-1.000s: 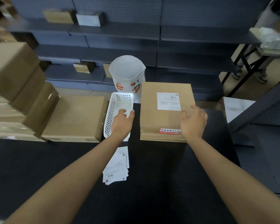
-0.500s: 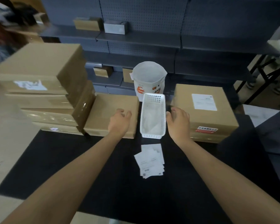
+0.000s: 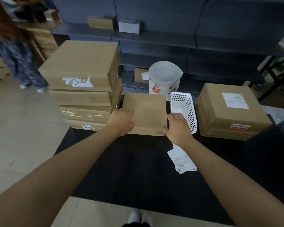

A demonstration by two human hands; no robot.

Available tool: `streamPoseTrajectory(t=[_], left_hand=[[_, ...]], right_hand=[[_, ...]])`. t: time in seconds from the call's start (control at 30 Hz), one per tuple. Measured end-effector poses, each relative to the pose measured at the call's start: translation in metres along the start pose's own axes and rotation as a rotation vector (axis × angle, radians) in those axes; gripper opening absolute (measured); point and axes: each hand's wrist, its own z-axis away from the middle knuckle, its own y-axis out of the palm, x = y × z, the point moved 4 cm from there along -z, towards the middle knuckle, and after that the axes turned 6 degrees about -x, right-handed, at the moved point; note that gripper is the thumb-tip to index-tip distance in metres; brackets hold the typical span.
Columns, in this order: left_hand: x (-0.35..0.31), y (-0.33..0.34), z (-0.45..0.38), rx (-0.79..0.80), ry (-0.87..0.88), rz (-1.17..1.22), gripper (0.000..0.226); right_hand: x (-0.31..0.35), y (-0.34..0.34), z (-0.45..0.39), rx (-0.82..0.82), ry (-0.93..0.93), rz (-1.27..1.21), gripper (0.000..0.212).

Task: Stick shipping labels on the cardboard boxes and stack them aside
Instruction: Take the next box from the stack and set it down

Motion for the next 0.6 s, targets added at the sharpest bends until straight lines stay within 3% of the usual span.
streamPoseTrajectory(t=[0.1,0.3,0.6], left_hand=[[0.004,-0.002,0.001,0.047,0.076,-0.064,0.033],[0.018,0.002,0.005,0.050,0.072,-0.066,0.035],[0.031,0.036,-0.011,0.106,0.123,0.053,0.041]], right_hand=[[0.009,0.005,-0.004,0.087,-0.073,0.115,0.045],[0.020,0.022,-0.010,0.104,-0.059,0.080,0.046],[0.030,0.051,-0.016,0.168,0.060,0.051,0.048]])
